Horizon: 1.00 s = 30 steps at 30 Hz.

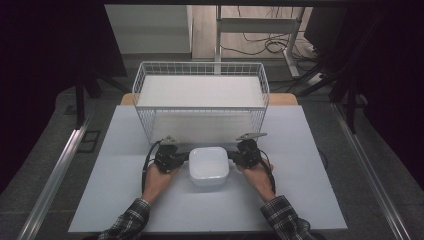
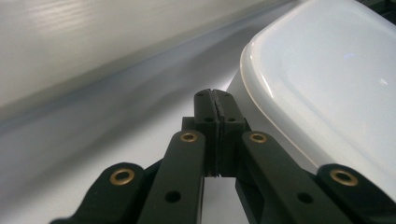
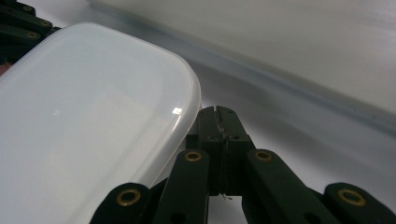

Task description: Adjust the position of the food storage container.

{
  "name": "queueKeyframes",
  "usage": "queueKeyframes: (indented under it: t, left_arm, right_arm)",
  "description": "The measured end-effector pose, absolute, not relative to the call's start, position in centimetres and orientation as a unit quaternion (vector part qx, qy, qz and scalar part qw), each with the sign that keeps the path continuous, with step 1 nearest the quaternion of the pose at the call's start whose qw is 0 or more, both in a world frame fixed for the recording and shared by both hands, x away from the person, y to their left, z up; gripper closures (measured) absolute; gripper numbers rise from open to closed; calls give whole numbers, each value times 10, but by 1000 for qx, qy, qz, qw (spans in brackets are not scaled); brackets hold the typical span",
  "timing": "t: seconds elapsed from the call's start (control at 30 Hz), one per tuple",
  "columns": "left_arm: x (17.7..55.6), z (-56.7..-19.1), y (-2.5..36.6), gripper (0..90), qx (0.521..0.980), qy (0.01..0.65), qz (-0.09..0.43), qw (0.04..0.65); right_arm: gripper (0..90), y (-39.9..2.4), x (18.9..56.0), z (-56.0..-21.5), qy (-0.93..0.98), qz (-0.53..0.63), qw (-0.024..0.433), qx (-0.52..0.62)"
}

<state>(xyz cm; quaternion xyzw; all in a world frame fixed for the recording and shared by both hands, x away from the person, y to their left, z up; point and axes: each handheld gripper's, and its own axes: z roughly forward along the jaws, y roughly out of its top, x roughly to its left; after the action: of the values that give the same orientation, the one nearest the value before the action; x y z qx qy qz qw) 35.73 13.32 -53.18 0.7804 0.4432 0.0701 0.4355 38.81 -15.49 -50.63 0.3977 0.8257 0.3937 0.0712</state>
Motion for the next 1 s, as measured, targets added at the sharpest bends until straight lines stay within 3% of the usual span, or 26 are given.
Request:
queueKeyframes:
  t: [0.47, 0.53, 0.63, 0.67, 0.8, 0.83, 0.97, 1.0]
  left_arm:
    - [321, -527, 130, 895, 795, 434, 47, 420]
    - [320, -524, 134, 862, 793, 437, 53, 422]
    - [314, -517, 143, 788, 791, 437, 71, 422]
    - [308, -514, 149, 690, 788, 438, 76, 427]
    - [295, -510, 159, 486, 787, 431, 83, 433]
    - [286, -510, 162, 428, 792, 423, 94, 430]
    - [274, -514, 166, 260, 801, 409, 108, 425]
    - [274, -514, 166, 241, 801, 409, 108, 425]
  right_arm:
    - [889, -160, 340, -502, 838, 378, 54, 389]
    - [878, -161, 337, -500, 837, 380, 60, 389]
    - [855, -166, 335, -497, 836, 383, 75, 386]
    - [819, -174, 332, -493, 837, 385, 95, 378]
    - [730, -185, 327, -490, 834, 396, 100, 371]
    - [641, -192, 322, -488, 833, 403, 102, 365]
    - [442, -199, 312, -485, 833, 408, 106, 358]
    - [442, -199, 312, -485, 833, 408, 106, 358]
